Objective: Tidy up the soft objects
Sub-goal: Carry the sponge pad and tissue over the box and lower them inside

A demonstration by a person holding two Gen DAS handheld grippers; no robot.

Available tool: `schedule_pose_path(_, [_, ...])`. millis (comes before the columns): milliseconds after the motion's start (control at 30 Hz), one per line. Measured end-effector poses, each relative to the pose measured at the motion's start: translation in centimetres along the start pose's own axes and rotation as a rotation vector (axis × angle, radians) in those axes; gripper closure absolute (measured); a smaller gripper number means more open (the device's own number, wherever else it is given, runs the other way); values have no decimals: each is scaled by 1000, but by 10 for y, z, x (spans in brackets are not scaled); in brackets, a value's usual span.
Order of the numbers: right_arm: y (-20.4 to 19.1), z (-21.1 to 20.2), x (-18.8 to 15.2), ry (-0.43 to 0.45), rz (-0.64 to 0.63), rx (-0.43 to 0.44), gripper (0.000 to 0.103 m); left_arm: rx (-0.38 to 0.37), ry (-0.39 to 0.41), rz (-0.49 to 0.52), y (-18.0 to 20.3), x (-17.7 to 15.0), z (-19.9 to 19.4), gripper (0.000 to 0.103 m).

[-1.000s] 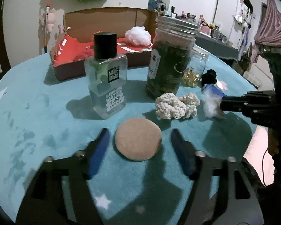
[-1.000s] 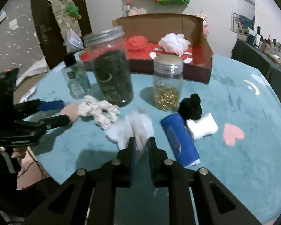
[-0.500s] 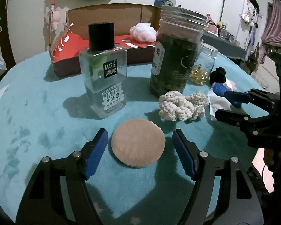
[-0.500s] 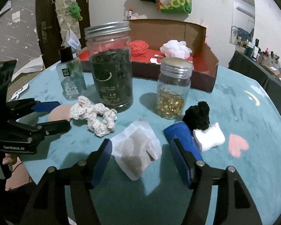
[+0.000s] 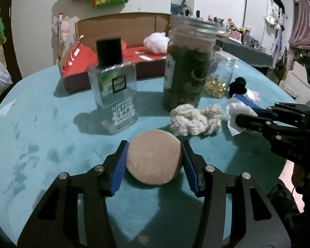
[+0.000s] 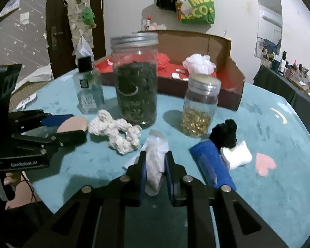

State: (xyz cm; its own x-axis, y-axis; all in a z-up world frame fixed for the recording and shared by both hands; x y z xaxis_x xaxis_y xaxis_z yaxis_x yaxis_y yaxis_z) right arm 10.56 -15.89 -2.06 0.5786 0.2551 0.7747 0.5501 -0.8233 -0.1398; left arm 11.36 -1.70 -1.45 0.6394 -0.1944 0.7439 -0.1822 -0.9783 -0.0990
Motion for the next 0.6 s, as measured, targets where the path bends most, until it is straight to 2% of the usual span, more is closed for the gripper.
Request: schedule_pose_path(600, [4, -10, 9, 27, 8, -8, 85, -8, 35, 12, 0, 11, -15, 54])
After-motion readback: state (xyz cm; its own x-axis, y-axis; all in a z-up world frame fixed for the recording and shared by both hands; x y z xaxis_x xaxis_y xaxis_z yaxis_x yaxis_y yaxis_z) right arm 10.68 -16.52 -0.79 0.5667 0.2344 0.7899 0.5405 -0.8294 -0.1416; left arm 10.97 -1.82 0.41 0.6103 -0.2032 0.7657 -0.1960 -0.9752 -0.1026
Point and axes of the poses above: each gripper's, at about its wrist camera, not at the fingertips, and z roughly the way its jaws point, y to its right, x to its top, the point moved 8 cm from there along z, roughly the way its jaws point, and after that the axes turned 12 degrees about x, right-handed, at the moved point
